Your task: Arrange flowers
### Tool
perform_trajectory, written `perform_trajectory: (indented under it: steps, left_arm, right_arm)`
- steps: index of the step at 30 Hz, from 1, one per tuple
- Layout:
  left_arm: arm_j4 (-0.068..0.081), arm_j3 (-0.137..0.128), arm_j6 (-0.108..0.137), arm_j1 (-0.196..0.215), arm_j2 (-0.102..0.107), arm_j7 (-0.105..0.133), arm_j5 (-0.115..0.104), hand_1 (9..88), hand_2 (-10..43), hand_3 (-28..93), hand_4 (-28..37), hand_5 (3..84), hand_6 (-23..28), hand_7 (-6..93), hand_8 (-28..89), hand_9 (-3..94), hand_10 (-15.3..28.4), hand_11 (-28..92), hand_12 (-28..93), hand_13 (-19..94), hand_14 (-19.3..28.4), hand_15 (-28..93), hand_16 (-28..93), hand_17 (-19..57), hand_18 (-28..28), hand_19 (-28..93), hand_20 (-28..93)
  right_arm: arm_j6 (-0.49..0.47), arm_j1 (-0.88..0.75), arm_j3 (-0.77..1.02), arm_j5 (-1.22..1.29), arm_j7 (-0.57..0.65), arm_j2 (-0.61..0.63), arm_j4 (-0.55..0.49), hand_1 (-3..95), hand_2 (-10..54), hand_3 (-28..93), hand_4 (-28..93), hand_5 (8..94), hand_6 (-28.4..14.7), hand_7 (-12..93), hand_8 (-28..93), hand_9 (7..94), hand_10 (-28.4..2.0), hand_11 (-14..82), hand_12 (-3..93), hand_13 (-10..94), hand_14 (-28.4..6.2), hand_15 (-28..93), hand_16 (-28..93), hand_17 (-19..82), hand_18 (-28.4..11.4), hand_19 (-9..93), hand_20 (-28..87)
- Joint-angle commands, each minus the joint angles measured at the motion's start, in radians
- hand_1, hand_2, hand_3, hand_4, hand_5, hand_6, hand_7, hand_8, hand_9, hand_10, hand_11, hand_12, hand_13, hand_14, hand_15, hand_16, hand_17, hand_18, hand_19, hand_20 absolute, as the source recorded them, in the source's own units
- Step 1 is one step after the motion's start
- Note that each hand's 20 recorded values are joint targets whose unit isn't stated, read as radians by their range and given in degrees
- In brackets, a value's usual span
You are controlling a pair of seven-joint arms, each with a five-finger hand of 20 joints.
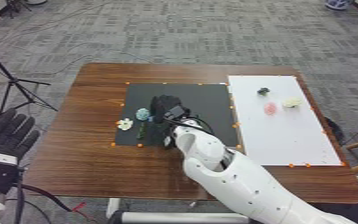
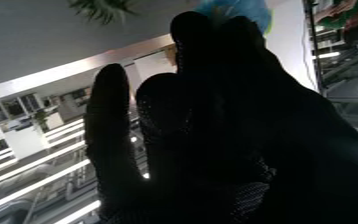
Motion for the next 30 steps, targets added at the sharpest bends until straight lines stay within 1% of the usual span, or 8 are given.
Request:
perform_trajectory:
  steps: [1,5,6,10,14,22,25,30]
  left_arm:
    - [-0.001,-0.001,0.001,0.01,-0.002,0.009,-0.006,23.0,20.4,67,-28.3,38.9,8.7,13.0,-8,34.2,14.4,21,14,24,13.5,30,-3,-3.4,10.5,19,13]
    - [-0.002,-0.001,0.002,0.01,-0.006,0.01,-0.005,23.0,20.4,67,-28.3,38.9,8.8,12.9,-7,34.2,14.3,21,13,24,13.5,29,-3,-3.4,10.5,19,13]
    - [-0.001,-0.002,0.005,0.012,-0.005,0.011,-0.006,23.0,20.4,67,-28.3,38.9,8.8,12.9,-8,34.2,14.4,21,13,24,13.5,29,-3,-3.4,10.5,19,13]
    - [-0.004,-0.018,0.005,0.025,-0.011,0.017,-0.008,23.0,20.4,67,-28.3,38.9,8.8,12.8,-7,34.2,14.4,21,14,24,13.5,30,-3,-3.5,10.5,19,13]
    - [-0.008,-0.035,0.007,0.034,-0.017,0.018,-0.005,22.9,20.4,67,-28.3,38.9,8.8,12.9,-7,34.1,14.4,20,13,24,13.6,29,-3,-3.5,10.6,19,13]
    - [-0.01,-0.034,0.007,0.037,-0.013,0.02,-0.012,23.0,20.4,67,-28.3,38.9,8.8,12.9,-7,34.2,14.3,21,14,24,13.6,30,-3,-3.4,10.5,19,13]
    - [-0.01,-0.035,0.009,0.037,-0.016,0.016,-0.009,22.9,20.4,67,-28.3,39.0,8.8,12.9,-7,34.2,14.3,21,13,24,13.6,30,-3,-3.4,10.5,19,13]
    - [-0.008,-0.039,0.009,0.031,-0.016,0.006,-0.005,23.1,20.4,67,-28.3,38.9,8.7,13.0,-7,34.2,14.3,21,13,24,13.6,30,-3,-3.4,10.5,19,13]
  right_arm:
    - [0.037,0.017,0.015,-0.035,0.009,0.001,0.009,61.8,-9.5,68,-28,70.3,-1.1,26,-1,74.8,-9.0,13.1,42.3,65,-6.7,67,47,29,-22.0,75,38]
    - [-0.065,0.012,0.04,-0.037,0.019,0.002,-0.008,60.6,-9.5,69,-28,68.5,-1.0,25,-2,71.7,-9.4,14.1,41.4,63,-7.7,68,47,29,-22.1,75,38]
    - [-0.069,0.012,0.04,-0.038,0.011,0.004,-0.006,59.9,-9.5,70,-28,67.9,-0.8,25,-3,70.5,-9.8,15.7,40.2,63,-8.1,69,47,28,-22.2,75,38]
    - [-0.119,0.006,0.043,-0.102,-0.029,0.017,-0.004,56.4,-9.5,75,-28,66.1,-0.5,25,-8,61.9,-12.7,27.8,29.9,58,-10.2,71,46,27,-22.6,75,38]
    - [-0.161,-0.007,0.06,-0.07,-0.011,0.018,-0.02,55.0,-9.5,76,-28,64.5,-0.1,24,-14,58.6,-14.5,30.6,24.6,55,-11.3,72,45,26,-22.9,75,38]
    - [-0.146,-0.009,0.069,-0.055,0.01,0.022,-0.045,54.1,-9.5,77,-28,61.5,1.1,21,-15,56.3,-15.3,31.0,23.7,54,-12.6,73,44,26,-23.4,74,38]
    - [-0.137,-0.011,0.067,-0.058,0.01,0.025,-0.048,52.9,-9.5,79,-28,61.7,1.6,21,-15,50.1,-17.1,32.8,23.9,53,-13.9,76,43,25,-23.5,75,37]
    - [-0.13,-0.021,0.072,-0.057,0.008,0.028,-0.055,51.3,-9.5,81,-28,61.9,1.8,21,-15,44.9,-18.9,32.2,23.1,50,-15.6,79,38,24,-23.7,75,37]
